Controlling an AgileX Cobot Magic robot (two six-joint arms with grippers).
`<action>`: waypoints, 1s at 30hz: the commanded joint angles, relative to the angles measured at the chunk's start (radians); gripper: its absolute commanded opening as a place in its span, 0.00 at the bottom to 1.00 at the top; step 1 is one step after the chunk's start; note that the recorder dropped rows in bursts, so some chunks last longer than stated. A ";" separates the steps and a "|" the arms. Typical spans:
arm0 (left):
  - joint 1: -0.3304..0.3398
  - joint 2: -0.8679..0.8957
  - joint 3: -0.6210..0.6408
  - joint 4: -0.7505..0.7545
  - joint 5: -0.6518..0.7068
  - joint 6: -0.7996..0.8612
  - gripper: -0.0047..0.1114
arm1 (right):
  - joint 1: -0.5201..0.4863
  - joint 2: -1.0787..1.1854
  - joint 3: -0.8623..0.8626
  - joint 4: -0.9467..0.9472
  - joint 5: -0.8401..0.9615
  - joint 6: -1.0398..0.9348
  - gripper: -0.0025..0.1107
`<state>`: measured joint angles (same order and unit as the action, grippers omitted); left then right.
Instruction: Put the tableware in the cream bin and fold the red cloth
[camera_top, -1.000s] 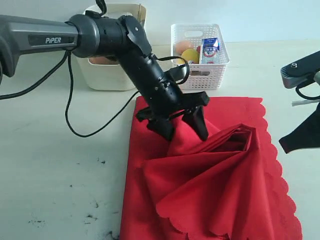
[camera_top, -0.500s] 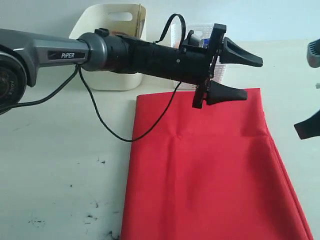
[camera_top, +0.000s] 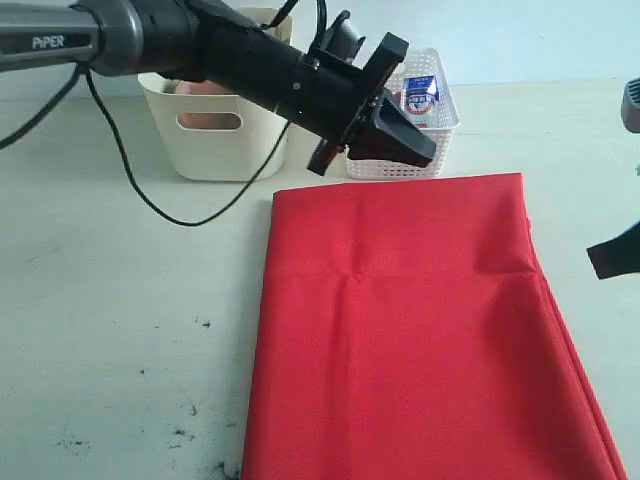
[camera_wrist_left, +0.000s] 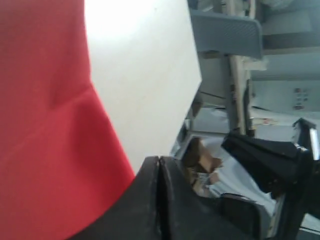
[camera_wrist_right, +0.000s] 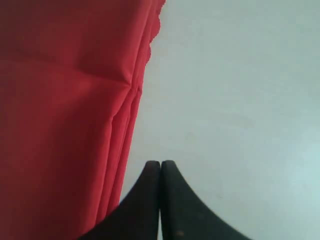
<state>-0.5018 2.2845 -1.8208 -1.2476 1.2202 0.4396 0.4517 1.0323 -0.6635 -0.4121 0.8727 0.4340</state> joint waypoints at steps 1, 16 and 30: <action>0.025 -0.099 -0.005 0.264 0.001 -0.066 0.04 | 0.002 -0.007 -0.002 0.013 -0.087 -0.008 0.02; 0.025 -0.439 0.001 0.875 0.001 -0.189 0.04 | 0.002 -0.007 -0.002 0.156 -0.233 -0.095 0.02; 0.025 -0.808 0.238 1.025 -0.066 -0.239 0.04 | 0.002 0.063 -0.002 0.173 -0.268 -0.144 0.02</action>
<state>-0.4810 1.5457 -1.6394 -0.2549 1.1854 0.2266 0.4517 1.0811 -0.6635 -0.2427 0.6326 0.3000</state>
